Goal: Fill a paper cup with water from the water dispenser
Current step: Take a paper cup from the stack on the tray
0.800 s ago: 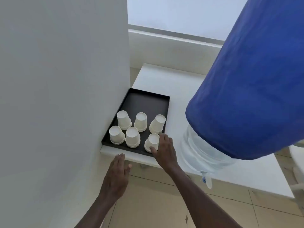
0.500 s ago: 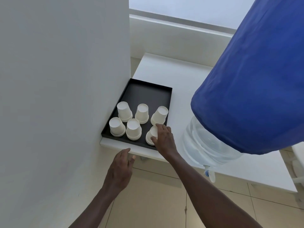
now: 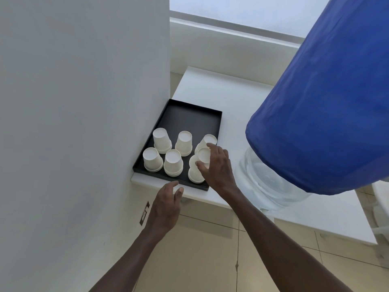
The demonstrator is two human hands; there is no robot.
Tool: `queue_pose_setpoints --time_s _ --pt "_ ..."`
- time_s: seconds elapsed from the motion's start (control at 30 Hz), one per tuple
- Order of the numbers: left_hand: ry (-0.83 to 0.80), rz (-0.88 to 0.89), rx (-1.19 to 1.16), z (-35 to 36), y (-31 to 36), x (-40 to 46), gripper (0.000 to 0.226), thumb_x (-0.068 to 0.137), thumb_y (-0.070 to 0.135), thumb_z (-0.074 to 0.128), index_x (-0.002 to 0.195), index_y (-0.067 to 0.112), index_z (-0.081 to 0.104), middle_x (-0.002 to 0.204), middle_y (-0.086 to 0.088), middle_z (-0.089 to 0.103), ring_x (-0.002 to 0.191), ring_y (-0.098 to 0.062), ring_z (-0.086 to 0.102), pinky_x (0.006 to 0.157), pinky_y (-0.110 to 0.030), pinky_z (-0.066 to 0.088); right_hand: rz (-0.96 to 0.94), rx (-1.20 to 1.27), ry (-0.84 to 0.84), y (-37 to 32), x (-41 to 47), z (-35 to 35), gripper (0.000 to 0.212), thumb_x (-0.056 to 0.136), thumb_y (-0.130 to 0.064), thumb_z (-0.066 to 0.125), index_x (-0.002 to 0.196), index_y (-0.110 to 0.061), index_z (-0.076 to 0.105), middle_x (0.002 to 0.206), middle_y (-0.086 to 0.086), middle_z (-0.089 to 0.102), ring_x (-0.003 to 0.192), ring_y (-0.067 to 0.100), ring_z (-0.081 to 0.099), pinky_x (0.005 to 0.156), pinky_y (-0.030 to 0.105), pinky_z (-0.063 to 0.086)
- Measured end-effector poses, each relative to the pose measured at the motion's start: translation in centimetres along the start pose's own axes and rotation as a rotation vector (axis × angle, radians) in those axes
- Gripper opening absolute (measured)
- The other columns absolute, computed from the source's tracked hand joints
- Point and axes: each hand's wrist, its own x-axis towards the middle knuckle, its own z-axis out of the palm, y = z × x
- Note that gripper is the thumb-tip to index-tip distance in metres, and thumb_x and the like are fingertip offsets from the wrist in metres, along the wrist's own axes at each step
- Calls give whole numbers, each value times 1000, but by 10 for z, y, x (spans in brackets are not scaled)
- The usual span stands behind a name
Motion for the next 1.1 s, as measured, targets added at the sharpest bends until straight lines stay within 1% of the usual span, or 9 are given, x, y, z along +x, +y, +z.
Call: queue_pose_setpoints --time_s 0.13,0.2,0.27,0.5,0.63,0.73,0.83,0.97,1.1 --pt "69 -75 -178 1 20 6 28 99 31 47 114 12 62 100 -2 69 100 -23 65 80 -29 45 49 179 88 -5 -18 -28 62 85 -24 73 138 -10 45 131 10 57 118 27 50 96 31 42" --pt "86 -150 -274 1 30 9 28 98 34 47 110 14 63 92 0 69 92 -25 67 73 -34 48 107 300 115 -6 -31 -40 63 85 -21 75 139 -10 44 136 9 55 122 25 52 98 34 47" --pt "30 -233 -405 0 43 9 30 98 41 45 109 19 62 98 1 70 94 -22 68 79 -43 54 185 433 119 -4 -48 -52 63 86 -18 75 140 -12 43 138 6 55 121 21 54 92 31 53" --pt "-325 -324 -751 -3 76 -13 46 89 61 49 111 26 69 112 -3 74 103 -25 70 91 -45 54 357 732 53 15 -105 -70 61 89 -15 72 142 -19 42 127 -3 56 110 5 57 72 1 46" --pt "-396 -305 -754 2 89 -33 45 82 56 63 113 24 69 111 -7 74 96 -21 72 86 -39 56 416 835 -1 31 -134 -79 60 89 -14 72 142 -21 42 124 -3 61 116 4 58 74 5 48" --pt "-442 -312 -734 11 97 -47 48 77 52 68 115 23 69 110 -7 75 95 -21 71 84 -37 56 450 878 -25 47 -153 -90 59 89 -17 72 141 -24 43 127 -1 64 116 11 61 88 20 53" --pt "-457 -332 -709 23 106 -61 61 74 51 73 125 18 61 114 -10 73 99 -24 70 80 -35 56 451 828 -62 67 -170 -103 57 87 -23 75 134 -33 46 130 -4 61 120 12 58 99 34 53" --pt "-428 -311 -597 40 121 -77 85 63 56 80 134 19 52 107 0 73 97 -17 69 76 -31 56 344 553 -56 94 -188 -118 84 75 -41 84 143 -32 36 143 -15 43 130 6 41 104 28 39" --pt "-436 -248 -468 60 140 -92 95 59 58 81 139 21 46 110 5 72 97 -10 70 77 -28 58 90 225 -36 115 -202 -130 103 68 -48 84 149 -31 23 157 -10 30 140 5 27 111 24 25"
